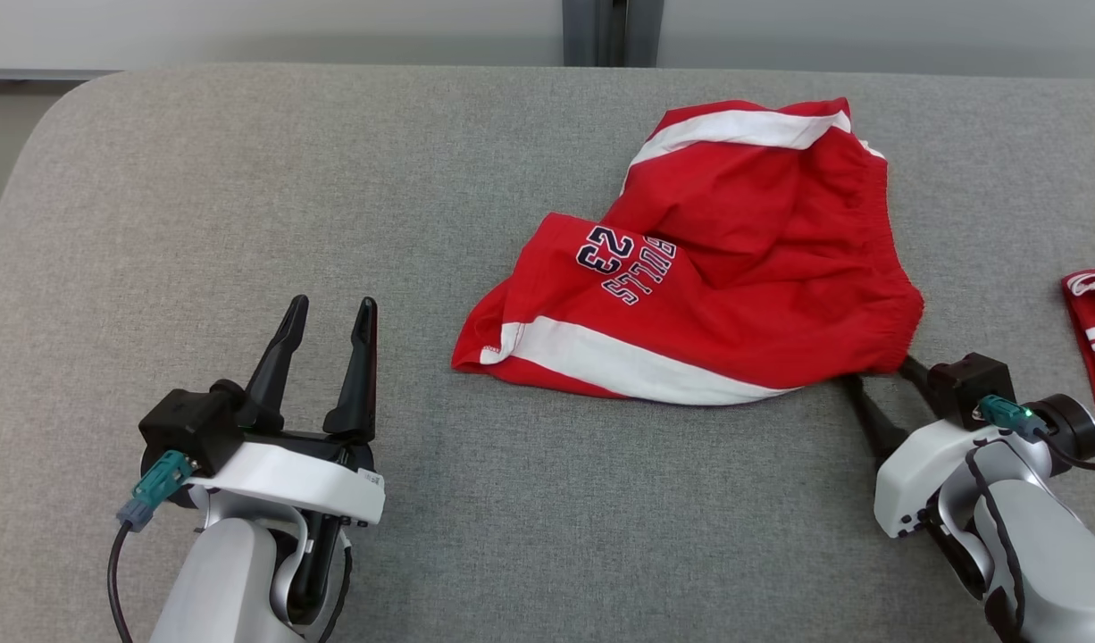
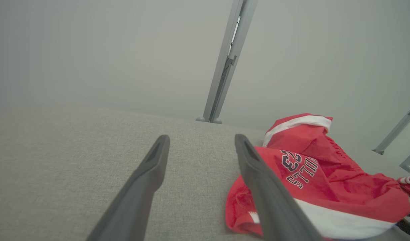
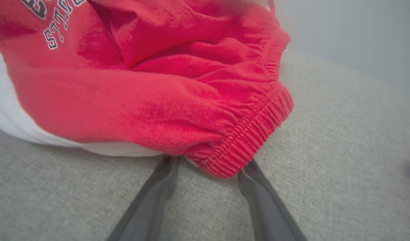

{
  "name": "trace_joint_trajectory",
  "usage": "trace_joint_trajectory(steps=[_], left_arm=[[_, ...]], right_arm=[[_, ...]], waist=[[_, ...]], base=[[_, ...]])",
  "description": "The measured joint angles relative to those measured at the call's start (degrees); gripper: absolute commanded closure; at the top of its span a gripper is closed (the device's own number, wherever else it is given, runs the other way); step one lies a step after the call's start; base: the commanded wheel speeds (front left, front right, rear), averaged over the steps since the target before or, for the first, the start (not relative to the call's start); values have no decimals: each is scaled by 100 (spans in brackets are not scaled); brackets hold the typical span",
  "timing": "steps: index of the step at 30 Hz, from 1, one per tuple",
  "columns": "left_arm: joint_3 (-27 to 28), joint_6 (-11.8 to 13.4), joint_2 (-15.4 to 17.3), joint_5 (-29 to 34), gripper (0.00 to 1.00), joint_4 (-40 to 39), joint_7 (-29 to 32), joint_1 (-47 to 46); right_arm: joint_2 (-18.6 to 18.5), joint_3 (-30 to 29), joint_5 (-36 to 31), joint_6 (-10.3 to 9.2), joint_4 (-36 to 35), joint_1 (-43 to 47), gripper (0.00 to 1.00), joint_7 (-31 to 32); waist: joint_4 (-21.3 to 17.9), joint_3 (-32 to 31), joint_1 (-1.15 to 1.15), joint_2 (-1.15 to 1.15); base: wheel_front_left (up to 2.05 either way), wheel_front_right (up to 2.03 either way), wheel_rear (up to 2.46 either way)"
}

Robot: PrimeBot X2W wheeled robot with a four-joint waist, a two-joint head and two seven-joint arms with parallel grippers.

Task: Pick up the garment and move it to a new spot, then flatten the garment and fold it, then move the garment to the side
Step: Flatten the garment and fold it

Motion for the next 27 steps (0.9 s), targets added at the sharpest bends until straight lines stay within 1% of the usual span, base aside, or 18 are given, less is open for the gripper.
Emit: trace_joint_trajectory(steps=[6, 9, 12, 14, 16, 18, 21, 22, 24, 27], left_arm=[[45, 0, 0, 7, 0, 47, 0, 3], [71, 0, 1, 2, 0, 65, 0, 71], [73, 0, 1, -25, 0, 73, 0, 118], [66, 0, 0, -74, 0, 80, 0, 176], [56, 0, 0, -99, 0, 97, 0, 235], [52, 0, 3, -132, 0, 110, 0, 291], [44, 0, 0, -172, 0, 121, 0, 337], [46, 0, 0, -178, 0, 119, 0, 357], [43, 0, -1, -219, 0, 116, 0, 382], [30, 0, 0, -226, 0, 110, 0, 392]], right_arm=[[-51, 194, 105, 0, -123, 7, 100, 0], [-126, 477, 211, 0, -145, 29, 100, 0], [-225, 929, 498, 0, -131, 31, 100, 1], [-333, 1345, 781, 0, -131, 28, 100, 36], [-449, 1772, 1223, 0, -229, 19, 100, 337], [-668, 2195, 1606, 1, -436, 7, 100, 664], [-1109, 2637, 2206, 1, -799, -63, 100, 1107], [-1402, 2775, 2468, 1, -977, -177, 100, 1273], [-1662, 2820, 2649, 1, -1060, -314, 100, 1388], [-1858, 2865, 2880, 0, -1089, -413, 100, 1505]], waist=[[-33, -87, 0, 0], [-78, -195, 0, 0], [-135, -332, 0, 0], [-174, -437, 0, 0], [-213, -547, 0, 0], [-252, -649, 0, 0], [-307, -772, 0, 0], [-340, -819, 0, 0], [-356, -837, 0, 0], [-346, -835, 0, 0]], base=[[0, 0, 0], [0, 0, 0], [0, 0, 0], [0, 0, 0], [0, 0, 0], [0, 0, 0], [0, 0, 0], [0, 0, 0], [0, 0, 0], [0, 0, 0]])
